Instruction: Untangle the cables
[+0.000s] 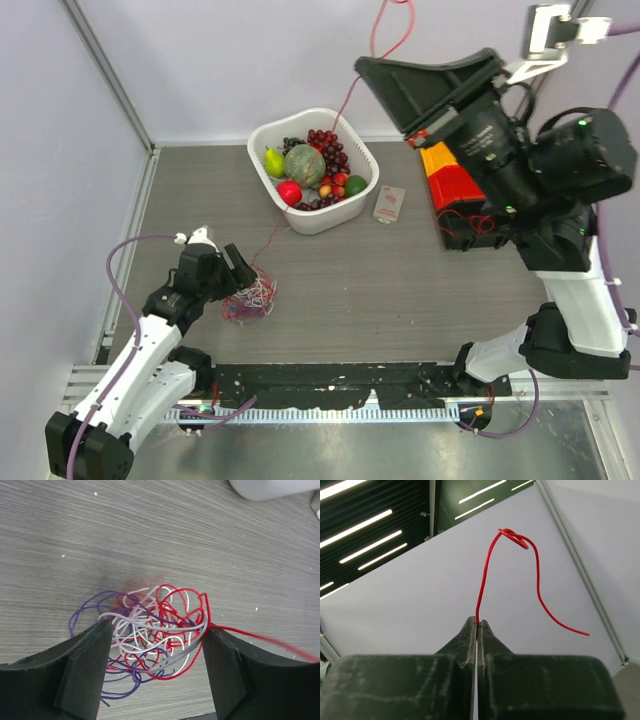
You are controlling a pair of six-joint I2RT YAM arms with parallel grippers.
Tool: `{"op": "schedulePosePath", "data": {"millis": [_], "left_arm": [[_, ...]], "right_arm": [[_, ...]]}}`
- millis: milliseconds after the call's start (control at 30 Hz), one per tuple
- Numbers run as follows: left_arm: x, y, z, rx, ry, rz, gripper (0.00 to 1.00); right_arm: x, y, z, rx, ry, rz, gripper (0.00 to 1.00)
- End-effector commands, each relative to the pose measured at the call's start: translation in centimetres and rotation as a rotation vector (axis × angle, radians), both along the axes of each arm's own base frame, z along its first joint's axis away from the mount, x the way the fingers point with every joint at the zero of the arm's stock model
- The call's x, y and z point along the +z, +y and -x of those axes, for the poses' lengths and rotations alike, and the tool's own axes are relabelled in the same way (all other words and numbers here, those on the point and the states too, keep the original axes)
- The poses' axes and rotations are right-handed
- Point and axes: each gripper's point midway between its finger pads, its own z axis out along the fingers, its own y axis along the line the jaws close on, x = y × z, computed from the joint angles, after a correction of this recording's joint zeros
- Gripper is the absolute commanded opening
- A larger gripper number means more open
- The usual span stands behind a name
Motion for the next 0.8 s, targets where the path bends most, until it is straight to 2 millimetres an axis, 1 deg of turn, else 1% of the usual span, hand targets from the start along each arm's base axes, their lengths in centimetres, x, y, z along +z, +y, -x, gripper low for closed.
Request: {"op": "schedulePosePath", "data": {"millis": [0, 67, 133, 167, 200, 233, 267, 300, 333, 367, 400, 433, 467, 533, 567, 600, 633, 667, 700, 733, 767], "left_arm": [[0.1, 1.3, -0.5, 0.049, -0.019, -0.06, 0.77], [0.4, 1.4, -0.6, 0.053, -0.022, -0.063, 0.8], [0.9, 1.6, -0.7, 0.056, -0.026, -0.073, 0.84], [1.0, 1.6, -0.7, 0.056, -0.03, -0.077, 0.84], [1.1, 1.7, -0.8, 0.056, -0.031, -0.081, 0.85], [0.9, 1.8, -0.9, 0.061, -0.027, -0.089, 0.87], [0.4, 1.9, -0.8, 0.067, -0.017, -0.095, 0.88], [0.0, 1.9, -0.9, 0.071, -0.008, -0.096, 0.89], [-0.5, 1.9, -0.9, 0.075, 0.005, -0.095, 0.89], [-0.9, 1.7, -1.1, 0.073, 0.009, -0.088, 0.89], [-1.3, 1.6, -1.2, 0.074, 0.01, -0.085, 0.9], [-1.8, 1.6, -1.3, 0.081, 0.012, -0.081, 0.9], [-2.4, 1.5, -1.4, 0.089, 0.017, -0.075, 0.89], [-3.2, 1.4, -1.5, 0.108, 0.038, -0.058, 0.89], [-3.4, 1.1, -1.5, 0.104, 0.051, -0.047, 0.89], [-3.5, 0.8, -1.6, 0.094, 0.058, -0.039, 0.89], [-3.4, 0.8, -1.7, 0.093, 0.062, -0.041, 0.89], [-3.2, 1.0, -1.7, 0.095, 0.064, -0.054, 0.89], [-3.0, 1.1, -1.9, 0.094, 0.066, -0.069, 0.89], [-2.4, 1.2, -2.0, 0.087, 0.061, -0.083, 0.89], [-1.2, 1.3, -2.3, 0.087, 0.045, -0.091, 0.89]], "right_arm": [[3.4, -5.5, 1.3, -0.114, -0.089, -0.082, 0.01], [2.3, -5.8, 0.6, -0.157, -0.061, -0.052, 0.01], [0.5, -5.8, -0.4, -0.201, -0.023, 0.0, 0.01], [0.6, -6.6, 0.0, -0.203, -0.025, -0.013, 0.01], [0.5, -6.6, 0.2, -0.194, -0.031, -0.013, 0.01], [1.1, -7.2, 0.7, -0.189, -0.049, -0.035, 0.01], [2.3, -7.9, 1.6, -0.17, -0.081, -0.057, 0.01], [2.7, -7.9, 1.8, -0.167, -0.098, -0.057, 0.01], [4.2, -9.2, 2.9, -0.157, -0.134, -0.095, 0.01], [4.7, -9.1, 3.1, -0.154, -0.154, -0.098, 0.01], [6.1, -10.5, 4.3, -0.14, -0.192, -0.137, 0.01], [6.4, -10.3, 4.4, -0.137, -0.207, -0.136, 0.01], [7.4, -11.3, 5.1, -0.139, -0.227, -0.167, 0.01], [8.3, -12.8, 5.8, -0.161, -0.265, -0.199, 0.01], [8.6, -13.9, 5.8, -0.192, -0.267, -0.212, 0.01], [8.7, -14.5, 5.9, -0.208, -0.269, -0.22, 0.01], [8.1, -14.5, 5.1, -0.242, -0.248, -0.202, 0.01], [7.4, -14.0, 4.5, -0.255, -0.231, -0.179, 0.01], [5.5, -13.1, 3.1, -0.284, -0.173, -0.131, 0.01], [3.7, -11.7, 2.1, -0.285, -0.134, -0.076, 0.01], [0.4, -9.5, 0.6, -0.286, -0.075, 0.004, 0.01]]}}
